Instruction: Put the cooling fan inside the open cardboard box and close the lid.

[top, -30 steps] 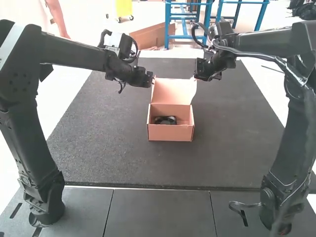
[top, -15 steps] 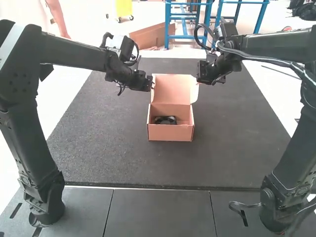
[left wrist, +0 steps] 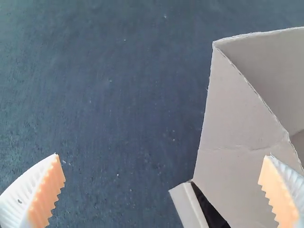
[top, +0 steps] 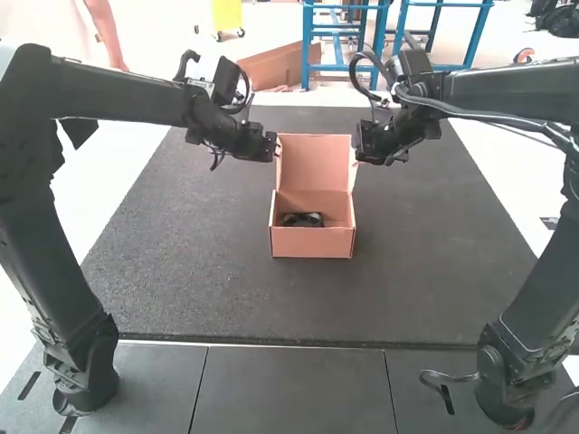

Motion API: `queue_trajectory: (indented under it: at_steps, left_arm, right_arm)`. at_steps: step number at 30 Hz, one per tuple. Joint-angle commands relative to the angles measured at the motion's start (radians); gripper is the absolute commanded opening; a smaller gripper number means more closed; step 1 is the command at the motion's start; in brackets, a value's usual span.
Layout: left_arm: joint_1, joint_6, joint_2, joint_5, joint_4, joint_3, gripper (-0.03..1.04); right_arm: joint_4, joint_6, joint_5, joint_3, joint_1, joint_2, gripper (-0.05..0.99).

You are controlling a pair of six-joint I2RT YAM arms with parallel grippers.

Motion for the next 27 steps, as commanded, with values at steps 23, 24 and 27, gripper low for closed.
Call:
queue_trajectory:
  at_steps: [23, 24, 27]
  left_arm:
    - [-0.040, -0.015, -0.120, 0.020, 0.030, -0.156, 0.97]
    - [-0.040, -0.015, -0.127, 0.020, 0.028, -0.161, 0.97]
    - [-0.040, -0.014, -0.143, 0.020, 0.022, -0.182, 0.97]
  right_arm:
    - [-0.066, 0.008, -0.108, -0.103, 0.048, -0.070, -0.01]
    - [-0.072, 0.006, -0.108, -0.113, 0.054, -0.070, -0.01]
    - [-0.078, 0.000, -0.106, -0.139, 0.059, -0.073, -0.01]
